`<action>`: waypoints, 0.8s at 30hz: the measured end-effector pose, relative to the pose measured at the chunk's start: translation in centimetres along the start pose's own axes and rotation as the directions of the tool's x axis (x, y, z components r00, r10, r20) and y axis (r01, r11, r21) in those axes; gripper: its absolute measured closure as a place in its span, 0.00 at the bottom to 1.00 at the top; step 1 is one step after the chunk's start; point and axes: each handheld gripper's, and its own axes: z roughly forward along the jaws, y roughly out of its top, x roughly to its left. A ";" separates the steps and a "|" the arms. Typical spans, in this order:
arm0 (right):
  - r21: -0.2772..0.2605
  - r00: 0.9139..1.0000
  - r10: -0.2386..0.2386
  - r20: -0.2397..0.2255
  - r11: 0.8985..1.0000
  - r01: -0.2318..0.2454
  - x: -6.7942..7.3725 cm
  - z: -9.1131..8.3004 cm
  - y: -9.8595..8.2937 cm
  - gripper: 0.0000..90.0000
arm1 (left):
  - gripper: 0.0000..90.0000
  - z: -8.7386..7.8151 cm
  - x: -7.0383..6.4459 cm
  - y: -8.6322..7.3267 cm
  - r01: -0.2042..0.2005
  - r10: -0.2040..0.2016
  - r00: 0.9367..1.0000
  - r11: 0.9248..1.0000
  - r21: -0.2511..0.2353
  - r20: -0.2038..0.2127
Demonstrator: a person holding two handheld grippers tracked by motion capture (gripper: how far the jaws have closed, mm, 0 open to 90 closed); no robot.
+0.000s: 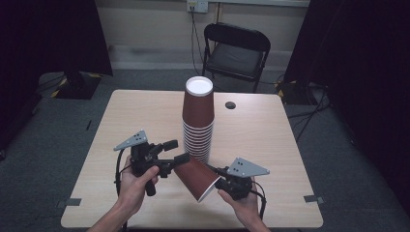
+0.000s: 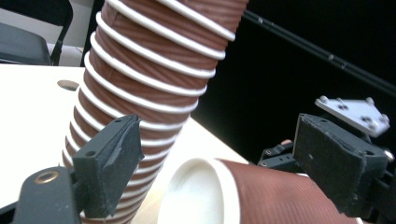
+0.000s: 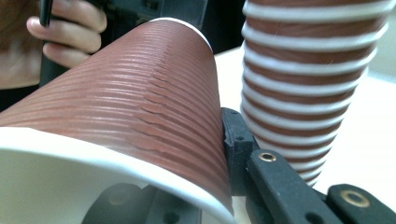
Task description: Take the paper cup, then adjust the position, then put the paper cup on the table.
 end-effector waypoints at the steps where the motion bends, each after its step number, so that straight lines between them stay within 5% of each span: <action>1: 0.012 1.000 0.006 0.002 1.000 -0.006 0.0 0.1 -0.1 0.96 | 0.17 -0.1 0.0 -0.1 -0.009 0.009 1.000 1.000 0.001 -0.007; 8: 0.131 0.992 0.111 -0.052 0.986 -0.103 -1.1 0.2 -1.0 0.96 | 0.18 -0.9 -0.3 -0.7 -0.105 0.107 0.992 0.994 0.032 -0.066; 14: 0.218 0.987 0.159 -0.038 0.965 -0.147 -2.2 0.0 -1.5 0.96 | 0.18 -1.1 0.0 -1.6 -0.168 0.175 0.982 0.982 0.085 -0.073; 19: 0.289 0.980 0.198 -0.039 0.941 -0.178 -3.0 -0.1 -1.5 0.96 | 0.17 -0.6 0.3 -2.4 -0.174 0.180 0.983 0.972 0.158 -0.022; 24: 0.342 0.971 0.234 -0.045 0.917 -0.205 -3.6 -0.2 -1.6 0.96 | 0.18 -0.1 0.4 -3.1 -0.214 0.214 0.977 0.954 0.212 0.024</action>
